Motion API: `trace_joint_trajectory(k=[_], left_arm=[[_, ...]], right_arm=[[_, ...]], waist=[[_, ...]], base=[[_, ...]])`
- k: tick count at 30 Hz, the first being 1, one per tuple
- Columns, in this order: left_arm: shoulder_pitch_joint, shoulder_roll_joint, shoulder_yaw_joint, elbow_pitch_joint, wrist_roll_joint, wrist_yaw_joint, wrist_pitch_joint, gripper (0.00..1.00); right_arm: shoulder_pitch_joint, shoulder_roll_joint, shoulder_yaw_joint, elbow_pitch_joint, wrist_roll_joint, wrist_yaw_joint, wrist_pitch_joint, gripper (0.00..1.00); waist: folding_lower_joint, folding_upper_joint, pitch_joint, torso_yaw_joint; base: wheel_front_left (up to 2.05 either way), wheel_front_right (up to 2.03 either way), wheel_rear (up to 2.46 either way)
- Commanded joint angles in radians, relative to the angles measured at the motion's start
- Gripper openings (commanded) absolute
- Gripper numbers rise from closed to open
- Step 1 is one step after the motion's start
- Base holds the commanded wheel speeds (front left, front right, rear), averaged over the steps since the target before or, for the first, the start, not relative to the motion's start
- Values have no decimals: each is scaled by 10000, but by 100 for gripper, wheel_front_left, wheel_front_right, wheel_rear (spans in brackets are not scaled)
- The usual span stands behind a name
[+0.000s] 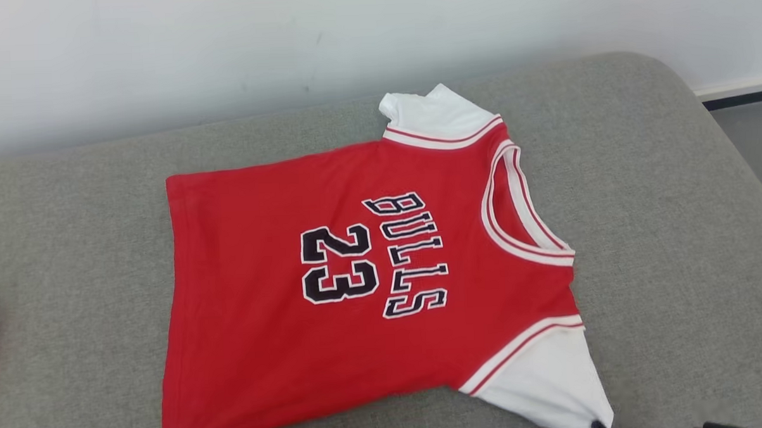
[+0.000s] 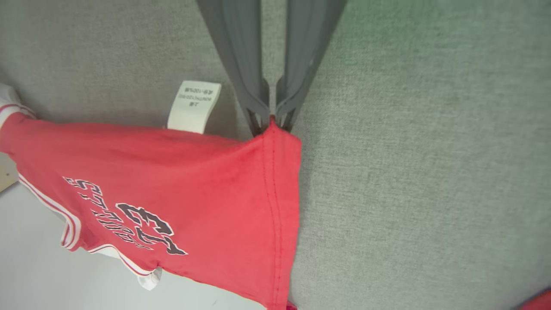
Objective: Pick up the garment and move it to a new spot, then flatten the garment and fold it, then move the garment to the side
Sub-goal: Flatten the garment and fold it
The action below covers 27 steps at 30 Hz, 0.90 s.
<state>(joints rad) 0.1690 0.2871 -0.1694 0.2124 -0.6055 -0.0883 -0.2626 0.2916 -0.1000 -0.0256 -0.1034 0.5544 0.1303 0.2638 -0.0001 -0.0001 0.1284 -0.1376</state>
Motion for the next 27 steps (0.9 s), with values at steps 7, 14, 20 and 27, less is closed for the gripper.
trace_joint_trajectory(k=[7,14,20,27], left_arm=[[43,-329,201,129,477,-210,-32,0],[-497,-420,54,127,1114,-338,-32,0],[-972,-245,-40,99,1493,-384,-34,0],[-2043,275,-388,580,1645,-424,136,0]], right_arm=[[524,8,91,-764,155,7,899,0],[-5,260,-152,-1141,136,7,680,0],[-869,-123,-196,-1155,-15,7,711,0],[-2950,-1017,302,-145,-110,7,704,0]], waist=[[1,1,-86,244],[1,1,-67,396],[1,1,-170,452],[1,1,-139,436]], base=[[0,0,0],[0,0,0],[0,0,0],[0,0,0]])
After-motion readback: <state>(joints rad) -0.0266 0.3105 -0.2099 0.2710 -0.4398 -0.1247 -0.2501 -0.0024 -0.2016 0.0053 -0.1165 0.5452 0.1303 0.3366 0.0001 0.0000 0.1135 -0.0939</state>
